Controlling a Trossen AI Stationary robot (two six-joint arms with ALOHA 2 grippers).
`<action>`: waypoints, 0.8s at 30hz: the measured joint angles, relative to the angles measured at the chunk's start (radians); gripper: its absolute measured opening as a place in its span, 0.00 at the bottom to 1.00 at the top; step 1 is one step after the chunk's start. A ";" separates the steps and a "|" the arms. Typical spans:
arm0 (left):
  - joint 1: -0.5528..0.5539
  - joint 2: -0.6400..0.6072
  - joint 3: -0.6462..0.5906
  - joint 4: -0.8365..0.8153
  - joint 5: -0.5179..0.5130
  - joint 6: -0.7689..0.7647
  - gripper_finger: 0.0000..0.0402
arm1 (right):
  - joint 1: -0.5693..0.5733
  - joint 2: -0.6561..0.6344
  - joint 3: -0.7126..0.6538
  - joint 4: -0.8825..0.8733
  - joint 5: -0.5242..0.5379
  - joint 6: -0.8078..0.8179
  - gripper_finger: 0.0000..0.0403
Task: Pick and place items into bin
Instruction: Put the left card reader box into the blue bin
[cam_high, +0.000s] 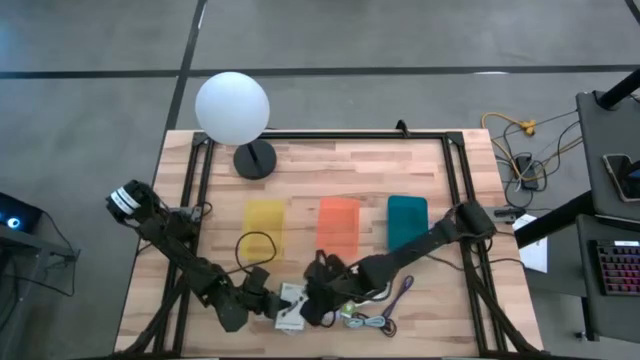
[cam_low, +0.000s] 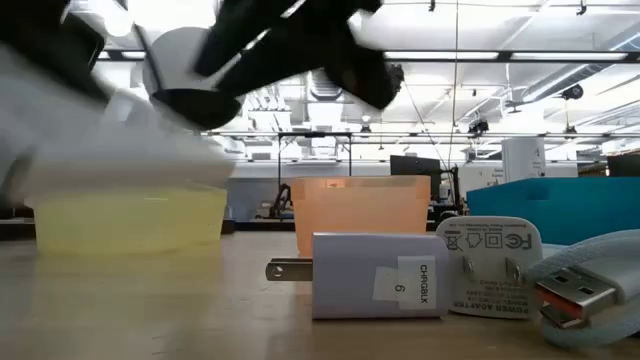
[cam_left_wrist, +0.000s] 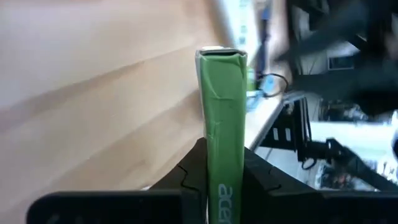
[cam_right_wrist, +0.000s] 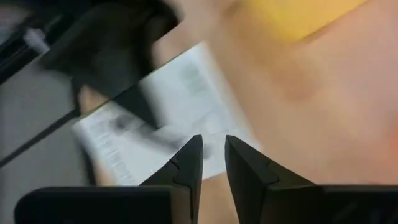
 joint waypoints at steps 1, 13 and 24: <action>0.010 -0.011 0.011 -0.008 0.000 0.054 0.09 | 0.003 -0.023 0.000 -0.048 0.044 0.000 0.15; 0.337 -0.050 0.037 0.147 0.281 0.672 0.07 | 0.067 -0.315 0.000 -0.682 0.417 0.427 0.15; 0.662 -0.050 0.076 0.118 0.519 0.798 0.07 | 0.046 -0.404 -0.022 -1.056 0.378 0.779 0.15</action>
